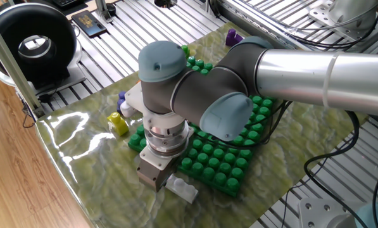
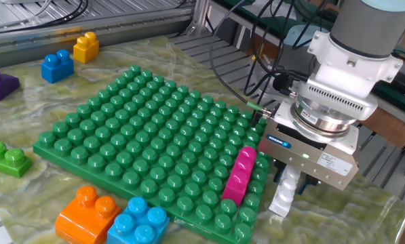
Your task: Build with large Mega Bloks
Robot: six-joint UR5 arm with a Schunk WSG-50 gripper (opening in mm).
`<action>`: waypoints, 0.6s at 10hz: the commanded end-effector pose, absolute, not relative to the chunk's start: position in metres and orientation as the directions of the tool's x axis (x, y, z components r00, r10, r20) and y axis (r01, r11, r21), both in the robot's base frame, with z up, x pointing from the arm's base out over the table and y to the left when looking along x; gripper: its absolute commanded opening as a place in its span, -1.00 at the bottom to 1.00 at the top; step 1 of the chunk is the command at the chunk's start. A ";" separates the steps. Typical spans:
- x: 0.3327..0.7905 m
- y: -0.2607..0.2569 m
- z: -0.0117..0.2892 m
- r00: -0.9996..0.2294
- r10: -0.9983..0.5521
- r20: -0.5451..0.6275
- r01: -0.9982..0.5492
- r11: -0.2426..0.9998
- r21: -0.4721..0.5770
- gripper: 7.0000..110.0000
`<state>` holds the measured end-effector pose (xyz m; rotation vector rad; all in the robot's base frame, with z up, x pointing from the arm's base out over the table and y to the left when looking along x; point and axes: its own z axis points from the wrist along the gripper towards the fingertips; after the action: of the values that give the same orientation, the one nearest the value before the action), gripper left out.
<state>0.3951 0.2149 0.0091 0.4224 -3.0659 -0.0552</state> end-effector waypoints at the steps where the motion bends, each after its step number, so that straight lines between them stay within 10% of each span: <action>1: 0.391 0.214 0.008 -0.961 -0.272 0.053 -0.269 0.962 0.054 -0.71; 5: 0.389 0.212 0.011 -0.958 -0.280 0.064 -0.278 0.959 0.046 -0.71; 6: 0.390 0.210 0.012 -0.958 -0.280 0.066 -0.278 0.960 0.036 -0.28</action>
<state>0.3896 0.2107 0.0089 0.4367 -3.0445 -0.0421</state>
